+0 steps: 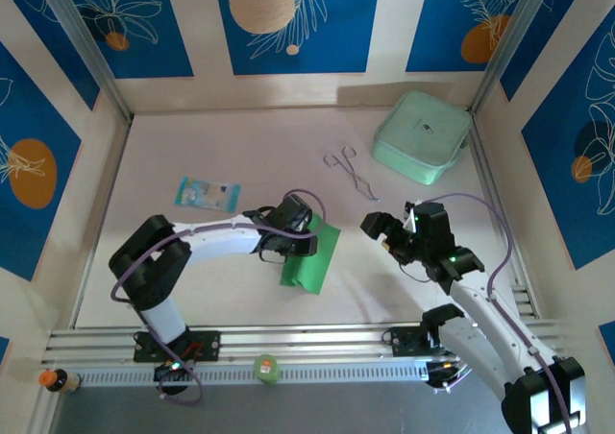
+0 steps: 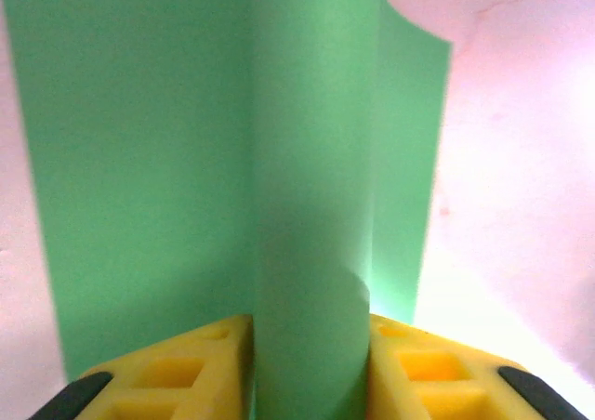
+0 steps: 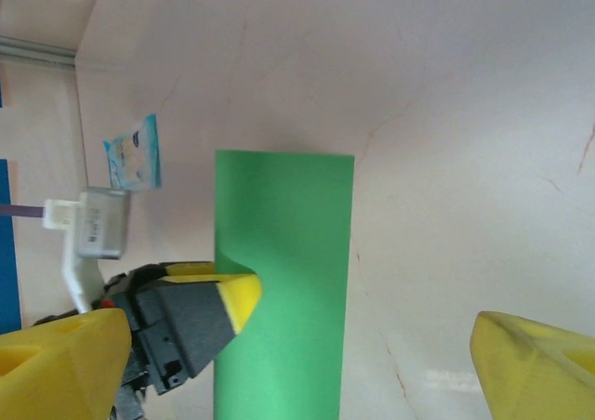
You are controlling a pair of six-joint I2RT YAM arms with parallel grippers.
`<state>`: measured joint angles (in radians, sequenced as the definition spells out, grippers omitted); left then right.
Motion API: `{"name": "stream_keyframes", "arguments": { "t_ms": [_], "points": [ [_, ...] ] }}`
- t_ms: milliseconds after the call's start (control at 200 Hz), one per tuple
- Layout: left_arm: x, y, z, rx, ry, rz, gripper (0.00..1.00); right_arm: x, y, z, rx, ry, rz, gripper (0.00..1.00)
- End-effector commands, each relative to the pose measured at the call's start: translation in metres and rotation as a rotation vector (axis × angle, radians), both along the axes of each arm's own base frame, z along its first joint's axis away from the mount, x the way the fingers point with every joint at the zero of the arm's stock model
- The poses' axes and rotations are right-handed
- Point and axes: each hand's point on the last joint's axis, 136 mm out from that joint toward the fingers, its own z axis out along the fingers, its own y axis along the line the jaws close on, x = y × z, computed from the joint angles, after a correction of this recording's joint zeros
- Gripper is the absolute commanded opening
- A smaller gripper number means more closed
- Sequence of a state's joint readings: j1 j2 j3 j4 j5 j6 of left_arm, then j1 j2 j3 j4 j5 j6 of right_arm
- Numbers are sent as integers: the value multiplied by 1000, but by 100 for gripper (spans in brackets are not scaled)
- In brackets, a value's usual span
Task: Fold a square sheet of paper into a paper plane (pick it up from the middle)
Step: First fold the square sheet of paper in half at the center of the table.
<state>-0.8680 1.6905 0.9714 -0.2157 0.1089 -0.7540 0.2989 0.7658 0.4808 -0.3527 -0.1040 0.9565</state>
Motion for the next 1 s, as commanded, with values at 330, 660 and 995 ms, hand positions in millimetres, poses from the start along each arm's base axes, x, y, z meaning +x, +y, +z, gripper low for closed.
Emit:
{"name": "stream_keyframes", "arguments": {
  "t_ms": [330, 660, 995],
  "points": [
    [15, -48, 92, -524, -60, -15, 35, -3, -4, 0, -105, 191, 110, 99],
    [14, -55, 81, -678, 86, 36, 35, 9, 14, 30, 133, -43, 135, 99],
    [23, -32, 24, -587, 168, 160, 35, 12, 27, 18, 189, -33, 194, 94]
  ]
}}
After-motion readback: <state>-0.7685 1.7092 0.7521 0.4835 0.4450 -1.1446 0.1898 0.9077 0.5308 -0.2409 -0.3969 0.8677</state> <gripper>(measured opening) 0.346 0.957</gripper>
